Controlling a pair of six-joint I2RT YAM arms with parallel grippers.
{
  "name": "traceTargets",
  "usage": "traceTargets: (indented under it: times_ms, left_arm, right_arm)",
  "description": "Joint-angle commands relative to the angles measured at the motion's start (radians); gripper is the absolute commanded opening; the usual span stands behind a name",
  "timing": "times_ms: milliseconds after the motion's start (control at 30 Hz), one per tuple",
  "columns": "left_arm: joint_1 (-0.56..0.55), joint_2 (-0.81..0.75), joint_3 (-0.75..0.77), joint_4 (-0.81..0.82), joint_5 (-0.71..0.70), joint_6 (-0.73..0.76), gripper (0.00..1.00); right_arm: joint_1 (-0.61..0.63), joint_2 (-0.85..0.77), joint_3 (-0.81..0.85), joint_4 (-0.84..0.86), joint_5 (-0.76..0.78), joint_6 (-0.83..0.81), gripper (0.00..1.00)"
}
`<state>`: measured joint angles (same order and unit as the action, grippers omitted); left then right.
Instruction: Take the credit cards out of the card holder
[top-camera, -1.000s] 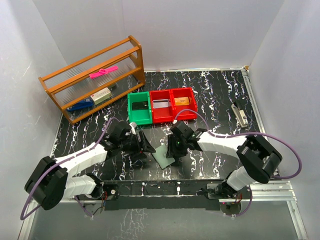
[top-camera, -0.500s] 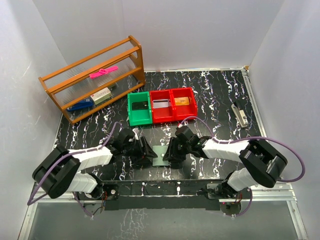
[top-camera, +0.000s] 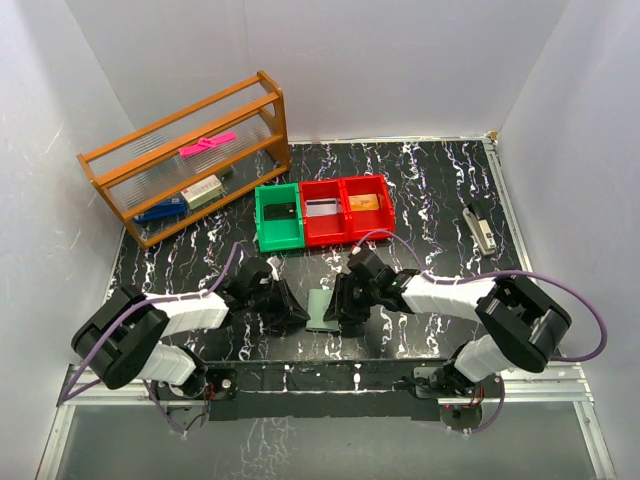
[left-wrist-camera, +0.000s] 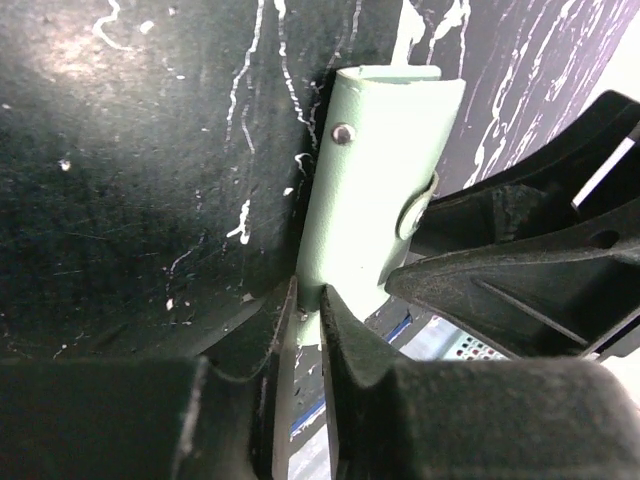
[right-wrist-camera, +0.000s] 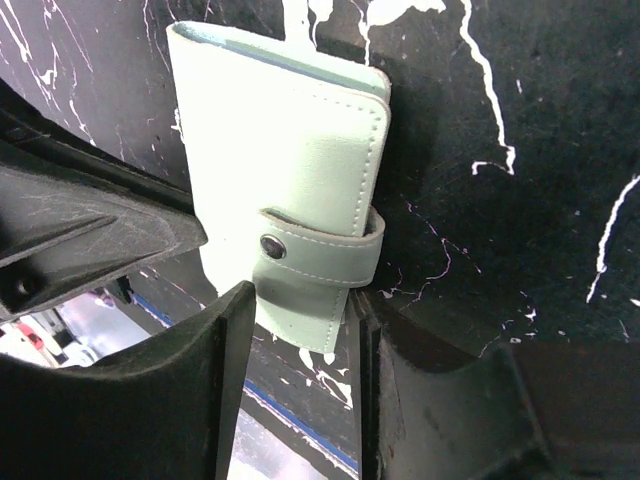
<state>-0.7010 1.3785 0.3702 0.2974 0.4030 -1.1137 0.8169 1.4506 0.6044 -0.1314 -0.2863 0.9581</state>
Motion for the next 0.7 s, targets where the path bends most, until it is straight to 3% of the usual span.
traceTargets:
  times_ms: [0,67,167,333,367,433,467,667]
  left_arm:
    - [-0.014,-0.064,0.044,-0.005,0.001,0.023,0.07]
    - [-0.013,-0.08,0.059,-0.057,-0.022,0.035,0.01]
    - [-0.013,-0.098,0.077,-0.138,-0.054,0.063,0.0]
    - [-0.014,-0.113,0.074,-0.16,-0.067,0.068,0.0]
    - [-0.014,-0.112,0.074,-0.159,-0.066,0.066,0.02]
    - [-0.014,-0.111,0.074,-0.156,-0.067,0.06,0.22]
    - [-0.014,-0.111,0.072,-0.15,-0.067,0.058,0.26]
    - [-0.014,-0.108,0.079,-0.155,-0.07,0.061,0.37]
  right_arm:
    - [0.007,0.005,0.066,-0.053,0.045,-0.041,0.42]
    - [0.007,-0.012,0.104,-0.127,0.105,-0.058,0.46]
    - [0.007,-0.023,0.182,-0.277,0.232,-0.093,0.52]
    - [0.008,-0.027,0.278,-0.42,0.346,-0.152,0.53]
    - [0.008,-0.028,0.286,-0.423,0.351,-0.159,0.53]
    - [0.008,-0.021,0.295,-0.419,0.35,-0.164,0.5]
    - [0.009,-0.013,0.3,-0.416,0.347,-0.166,0.48]
    - [0.033,0.047,0.329,-0.396,0.334,-0.179,0.42]
